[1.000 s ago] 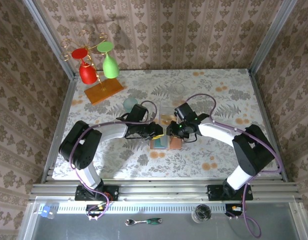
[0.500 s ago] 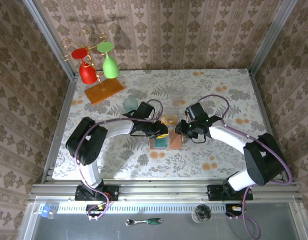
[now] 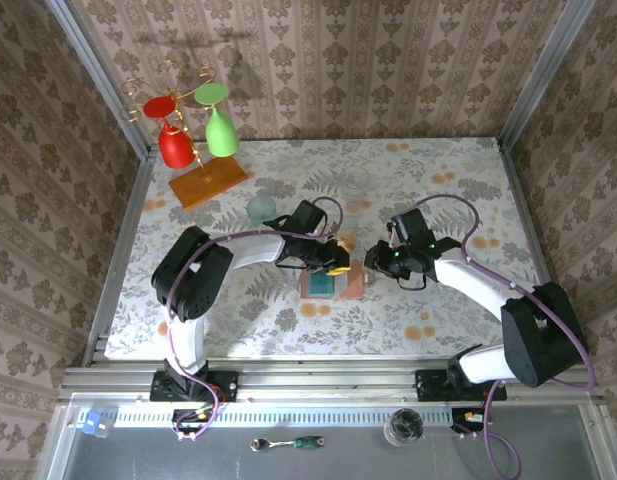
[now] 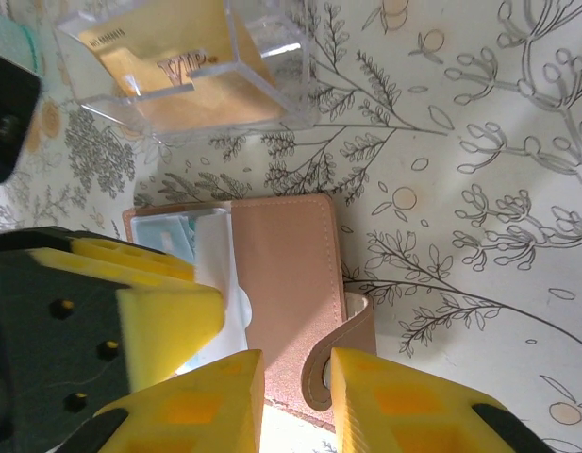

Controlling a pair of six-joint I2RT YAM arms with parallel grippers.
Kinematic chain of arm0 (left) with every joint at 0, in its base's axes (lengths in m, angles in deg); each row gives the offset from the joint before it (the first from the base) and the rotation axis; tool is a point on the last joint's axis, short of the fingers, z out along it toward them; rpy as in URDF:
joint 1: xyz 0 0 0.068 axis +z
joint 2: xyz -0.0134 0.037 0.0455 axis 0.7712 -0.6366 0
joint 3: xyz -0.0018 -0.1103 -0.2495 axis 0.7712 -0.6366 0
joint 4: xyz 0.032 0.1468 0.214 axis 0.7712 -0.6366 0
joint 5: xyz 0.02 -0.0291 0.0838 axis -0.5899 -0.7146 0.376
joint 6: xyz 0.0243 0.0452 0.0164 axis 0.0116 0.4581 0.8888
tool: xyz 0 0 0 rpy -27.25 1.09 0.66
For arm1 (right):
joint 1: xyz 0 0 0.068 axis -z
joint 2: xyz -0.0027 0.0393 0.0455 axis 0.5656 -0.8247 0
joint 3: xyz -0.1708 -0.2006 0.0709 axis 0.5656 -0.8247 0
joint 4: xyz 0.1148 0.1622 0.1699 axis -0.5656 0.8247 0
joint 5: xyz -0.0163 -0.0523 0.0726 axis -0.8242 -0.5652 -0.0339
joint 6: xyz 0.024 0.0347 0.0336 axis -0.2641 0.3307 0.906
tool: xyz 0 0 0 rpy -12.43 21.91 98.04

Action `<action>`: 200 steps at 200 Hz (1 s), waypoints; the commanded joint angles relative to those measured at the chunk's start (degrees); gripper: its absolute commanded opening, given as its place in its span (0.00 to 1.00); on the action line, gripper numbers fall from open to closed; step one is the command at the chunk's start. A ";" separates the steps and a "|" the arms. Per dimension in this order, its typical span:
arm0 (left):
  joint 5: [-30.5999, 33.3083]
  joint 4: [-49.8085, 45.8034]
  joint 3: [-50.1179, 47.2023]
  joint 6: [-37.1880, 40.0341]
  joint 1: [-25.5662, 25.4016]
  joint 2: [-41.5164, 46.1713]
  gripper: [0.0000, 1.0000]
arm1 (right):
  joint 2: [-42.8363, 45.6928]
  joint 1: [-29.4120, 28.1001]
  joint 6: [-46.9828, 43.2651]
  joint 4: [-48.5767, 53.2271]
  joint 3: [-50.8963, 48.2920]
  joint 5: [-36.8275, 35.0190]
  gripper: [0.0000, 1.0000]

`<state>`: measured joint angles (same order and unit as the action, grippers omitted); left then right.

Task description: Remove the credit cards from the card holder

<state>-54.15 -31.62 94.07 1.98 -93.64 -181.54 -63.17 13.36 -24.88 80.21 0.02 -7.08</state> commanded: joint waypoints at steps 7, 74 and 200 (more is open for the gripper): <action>-0.39 -2.38 2.60 0.69 -0.54 -1.10 0.26 | 1.76 0.80 -1.56 -0.07 -0.68 1.80 0.26; -0.41 -4.59 6.33 1.53 -0.62 -1.45 0.29 | 1.27 1.12 -1.20 0.04 0.59 3.16 0.26; -0.14 1.62 -6.12 0.60 4.95 8.29 0.28 | -7.81 -4.32 1.85 -0.24 9.28 4.47 0.26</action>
<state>-54.13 -32.21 91.03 2.35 -90.34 -177.28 -68.61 11.26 -24.18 79.86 5.83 -3.12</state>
